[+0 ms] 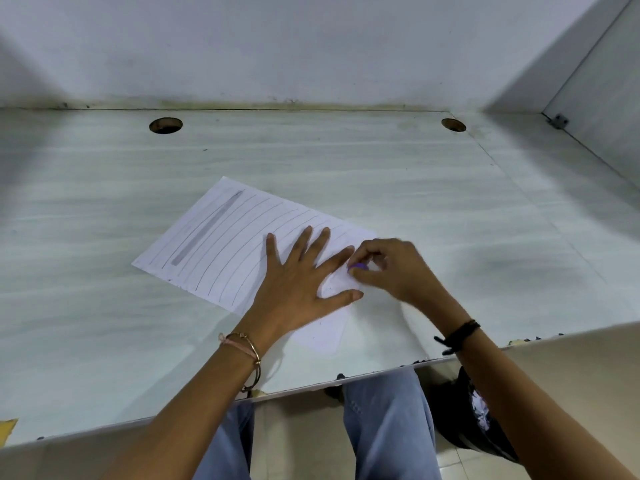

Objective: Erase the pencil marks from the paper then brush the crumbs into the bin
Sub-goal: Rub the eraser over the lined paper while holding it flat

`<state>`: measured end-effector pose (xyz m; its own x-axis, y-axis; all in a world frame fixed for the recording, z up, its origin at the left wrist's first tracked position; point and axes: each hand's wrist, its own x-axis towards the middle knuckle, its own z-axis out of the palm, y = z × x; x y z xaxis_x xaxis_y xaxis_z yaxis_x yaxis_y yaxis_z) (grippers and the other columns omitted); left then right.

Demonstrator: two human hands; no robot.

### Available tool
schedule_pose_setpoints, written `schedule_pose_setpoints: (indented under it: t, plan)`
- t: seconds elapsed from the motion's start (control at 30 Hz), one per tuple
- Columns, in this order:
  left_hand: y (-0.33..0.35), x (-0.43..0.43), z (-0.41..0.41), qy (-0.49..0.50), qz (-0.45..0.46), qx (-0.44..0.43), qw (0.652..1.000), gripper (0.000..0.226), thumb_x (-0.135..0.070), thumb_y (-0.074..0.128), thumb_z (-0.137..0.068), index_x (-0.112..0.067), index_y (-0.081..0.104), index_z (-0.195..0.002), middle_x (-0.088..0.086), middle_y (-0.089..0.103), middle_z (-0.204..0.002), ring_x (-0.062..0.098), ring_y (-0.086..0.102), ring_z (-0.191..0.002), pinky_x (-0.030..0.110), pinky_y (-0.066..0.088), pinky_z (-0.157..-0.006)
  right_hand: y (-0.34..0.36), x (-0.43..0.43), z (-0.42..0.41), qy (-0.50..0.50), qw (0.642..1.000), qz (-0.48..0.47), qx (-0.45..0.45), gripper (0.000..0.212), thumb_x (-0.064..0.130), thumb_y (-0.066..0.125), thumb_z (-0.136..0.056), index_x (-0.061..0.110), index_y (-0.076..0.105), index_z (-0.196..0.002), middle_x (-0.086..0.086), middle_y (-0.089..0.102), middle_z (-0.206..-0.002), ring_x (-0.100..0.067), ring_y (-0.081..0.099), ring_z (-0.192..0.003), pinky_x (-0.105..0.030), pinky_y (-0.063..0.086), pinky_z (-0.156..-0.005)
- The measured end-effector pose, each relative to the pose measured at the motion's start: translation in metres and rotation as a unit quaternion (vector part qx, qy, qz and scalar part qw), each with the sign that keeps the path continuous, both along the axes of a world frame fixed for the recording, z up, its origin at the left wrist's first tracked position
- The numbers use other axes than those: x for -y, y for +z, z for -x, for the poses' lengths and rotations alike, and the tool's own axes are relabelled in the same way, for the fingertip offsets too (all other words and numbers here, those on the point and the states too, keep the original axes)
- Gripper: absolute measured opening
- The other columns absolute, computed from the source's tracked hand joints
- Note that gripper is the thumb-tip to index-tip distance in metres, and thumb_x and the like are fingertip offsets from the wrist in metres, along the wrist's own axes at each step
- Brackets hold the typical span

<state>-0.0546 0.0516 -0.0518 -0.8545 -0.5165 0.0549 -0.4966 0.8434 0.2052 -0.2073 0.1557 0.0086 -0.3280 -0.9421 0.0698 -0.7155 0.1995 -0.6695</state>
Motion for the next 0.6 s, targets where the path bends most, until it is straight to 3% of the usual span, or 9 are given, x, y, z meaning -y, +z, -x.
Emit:
schedule_pose_setpoints:
  t: [0.13, 0.3, 0.5, 0.6]
  plan:
    - [-0.002, 0.001, 0.0, -0.004, 0.019, 0.003, 1.0, 0.079, -0.087, 0.0, -0.074, -0.055, -0.012, -0.146, -0.008, -0.013, -0.162, 0.017, -0.017, -0.148, 0.069, -0.011, -0.109, 0.006, 0.011, 0.03, -0.099, 0.995, 0.028, 0.001, 0.004, 0.003, 0.072, -0.076, 0.006, 0.072, -0.079, 0.0, 0.065, -0.07, 0.009, 0.051, -0.053, -0.005, 0.035, -0.053]
    - [-0.004, 0.0, 0.001, 0.005, 0.011, -0.008, 1.0, 0.078, -0.087, 0.009, -0.077, -0.054, -0.006, -0.147, -0.009, -0.013, -0.162, 0.016, -0.017, -0.148, 0.068, -0.012, -0.11, 0.003, -0.001, 0.001, -0.009, 1.0, -0.01, -0.003, 0.005, 0.006, 0.074, -0.074, 0.01, 0.072, -0.073, 0.022, 0.058, -0.053, 0.004, 0.051, -0.053, -0.006, 0.034, -0.054]
    - [-0.001, 0.002, 0.0, -0.004, 0.022, 0.007, 1.0, 0.08, -0.087, 0.0, -0.075, -0.053, -0.011, -0.146, -0.008, -0.014, -0.162, 0.017, -0.017, -0.148, 0.068, -0.012, -0.109, 0.004, 0.014, 0.032, -0.104, 0.994, 0.031, 0.0, 0.001, 0.003, 0.071, -0.077, 0.003, 0.071, -0.077, 0.005, 0.061, -0.066, 0.007, 0.05, -0.051, -0.005, 0.033, -0.05]
    - [0.0, 0.001, 0.0, -0.005, 0.016, 0.008, 1.0, 0.079, -0.086, 0.005, -0.077, -0.053, -0.009, -0.147, -0.008, -0.014, -0.162, 0.017, -0.017, -0.148, 0.068, -0.013, -0.11, 0.006, 0.013, 0.024, -0.101, 0.994, 0.033, 0.009, 0.001, 0.005, 0.073, -0.075, 0.006, 0.072, -0.074, 0.013, 0.061, -0.061, 0.007, 0.05, -0.051, -0.005, 0.034, -0.052]
